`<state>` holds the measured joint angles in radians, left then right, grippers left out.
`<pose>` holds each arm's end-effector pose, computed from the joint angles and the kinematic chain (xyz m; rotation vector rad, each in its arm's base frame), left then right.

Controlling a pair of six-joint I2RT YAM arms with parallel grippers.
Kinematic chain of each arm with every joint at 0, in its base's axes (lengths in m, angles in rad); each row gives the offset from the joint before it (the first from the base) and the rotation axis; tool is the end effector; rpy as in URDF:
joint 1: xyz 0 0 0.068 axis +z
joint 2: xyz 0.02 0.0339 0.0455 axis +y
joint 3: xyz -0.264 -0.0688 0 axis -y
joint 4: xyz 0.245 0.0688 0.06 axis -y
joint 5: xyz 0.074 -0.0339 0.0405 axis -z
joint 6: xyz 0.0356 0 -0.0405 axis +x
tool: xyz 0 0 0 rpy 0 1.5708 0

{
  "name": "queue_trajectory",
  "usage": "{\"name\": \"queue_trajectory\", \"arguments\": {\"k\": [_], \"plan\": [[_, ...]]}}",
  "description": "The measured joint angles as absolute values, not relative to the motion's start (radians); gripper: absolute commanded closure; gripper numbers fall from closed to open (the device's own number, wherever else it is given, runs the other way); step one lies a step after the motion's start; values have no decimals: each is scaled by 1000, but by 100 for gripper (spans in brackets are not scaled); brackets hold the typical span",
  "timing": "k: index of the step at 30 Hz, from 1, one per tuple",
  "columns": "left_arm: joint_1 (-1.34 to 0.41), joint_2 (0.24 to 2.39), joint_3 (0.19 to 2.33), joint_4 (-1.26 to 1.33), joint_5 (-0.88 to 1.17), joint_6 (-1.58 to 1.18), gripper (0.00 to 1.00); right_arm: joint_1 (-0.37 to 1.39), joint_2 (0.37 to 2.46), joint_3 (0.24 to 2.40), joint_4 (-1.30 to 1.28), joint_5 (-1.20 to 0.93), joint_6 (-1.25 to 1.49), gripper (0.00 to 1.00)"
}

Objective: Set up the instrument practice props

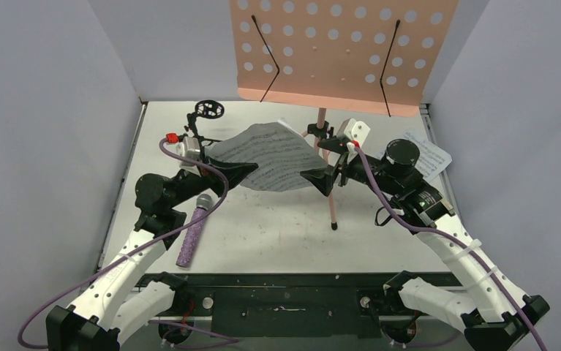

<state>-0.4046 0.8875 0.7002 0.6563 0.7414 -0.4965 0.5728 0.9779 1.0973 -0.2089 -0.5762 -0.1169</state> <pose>0.1695 -0.0987 0.3769 0.6542 1.1475 -1.1818 0.1677 0.1312 0.4119 -0.9798 1.4035 0.8183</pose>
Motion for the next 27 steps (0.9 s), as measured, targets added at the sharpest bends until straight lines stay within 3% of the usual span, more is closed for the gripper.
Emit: {"name": "queue_trajectory", "arguments": {"k": [9,15,19,22,25,27], "plan": [[-405,888,700,655,737,-535,100,548,1070,1174,-147,-753,-88,24],[-405,893,700,643,742,-536,100,548,1148,1244,-127,-835,-85,38],[-405,904,700,635,743,-535,100,548,1176,1284,-111,-870,-84,40],[-405,910,700,629,745,-533,100,548,1178,1293,-77,-888,-76,54],[-405,917,700,628,745,-527,100,548,1180,1306,-44,-902,-65,85],[-405,922,700,628,744,-520,91,548,1182,1309,-14,-909,-53,94]]}}
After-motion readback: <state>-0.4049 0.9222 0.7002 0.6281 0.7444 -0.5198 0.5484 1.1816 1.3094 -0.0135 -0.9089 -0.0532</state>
